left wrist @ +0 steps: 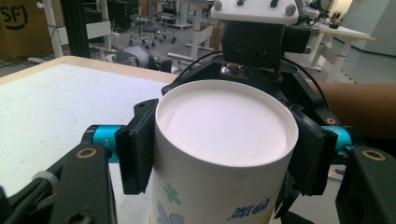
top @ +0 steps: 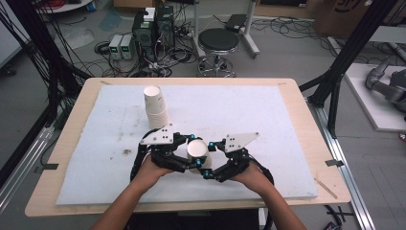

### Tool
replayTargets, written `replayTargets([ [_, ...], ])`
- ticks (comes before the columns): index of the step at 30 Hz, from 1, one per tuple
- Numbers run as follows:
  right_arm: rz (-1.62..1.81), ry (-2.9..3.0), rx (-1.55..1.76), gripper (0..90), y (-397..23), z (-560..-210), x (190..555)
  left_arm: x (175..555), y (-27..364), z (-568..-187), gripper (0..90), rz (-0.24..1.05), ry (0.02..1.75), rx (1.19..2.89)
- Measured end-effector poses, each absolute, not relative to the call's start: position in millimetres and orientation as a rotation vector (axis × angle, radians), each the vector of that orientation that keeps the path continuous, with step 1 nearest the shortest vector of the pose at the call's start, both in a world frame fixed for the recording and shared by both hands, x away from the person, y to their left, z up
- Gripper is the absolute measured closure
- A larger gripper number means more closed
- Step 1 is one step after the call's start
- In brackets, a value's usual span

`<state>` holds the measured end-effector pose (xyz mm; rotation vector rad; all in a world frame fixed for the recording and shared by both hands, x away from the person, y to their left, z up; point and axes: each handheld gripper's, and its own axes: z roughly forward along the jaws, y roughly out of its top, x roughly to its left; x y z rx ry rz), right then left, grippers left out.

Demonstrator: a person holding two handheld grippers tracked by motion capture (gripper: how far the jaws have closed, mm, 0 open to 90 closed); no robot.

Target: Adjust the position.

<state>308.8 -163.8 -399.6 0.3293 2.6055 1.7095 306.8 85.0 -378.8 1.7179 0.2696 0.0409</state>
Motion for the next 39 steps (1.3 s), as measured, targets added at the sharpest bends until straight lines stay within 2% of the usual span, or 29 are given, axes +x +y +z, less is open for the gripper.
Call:
replayTargets([
  [10, 1.724, 2.618, 0.321, 21.2, -161, -401, 309, 306, 81, -380, 34.1, 0.017, 0.258, 1.704],
  [13, 1.732, 2.615, 0.323, 24.9, -162, -401, 310, 306, 81, -379, 34.1, 0.007, 0.256, 1.696],
  [26, 1.713, 2.622, 0.273, 30.2, -162, -401, 310, 304, 81, -380, 34.2, 0.023, 0.254, 1.71],
  [27, 1.7, 2.629, 0.269, 30.6, -162, -401, 310, 304, 81, -380, 33.1, 0.03, 0.257, 1.715],
  [28, 1.681, 2.642, 0.265, 31.3, -162, -400, 310, 303, 80, -380, 22.4, 0.038, 0.274, 1.723],
  [29, 1.681, 2.642, 0.265, 31.3, -162, -400, 310, 303, 80, -380, 22.4, 0.046, 0.283, 1.735],
  [31, 1.652, 2.662, 0.248, 31.7, -163, -400, 310, 302, 81, -380, 16.7, 0.048, 0.291, 1.746],
  [39, 1.582, 2.71, 0.278, 31.6, -169, -393, 313, 302, 93, -374, 16.7, 0.047, 0.293, 1.769],
])
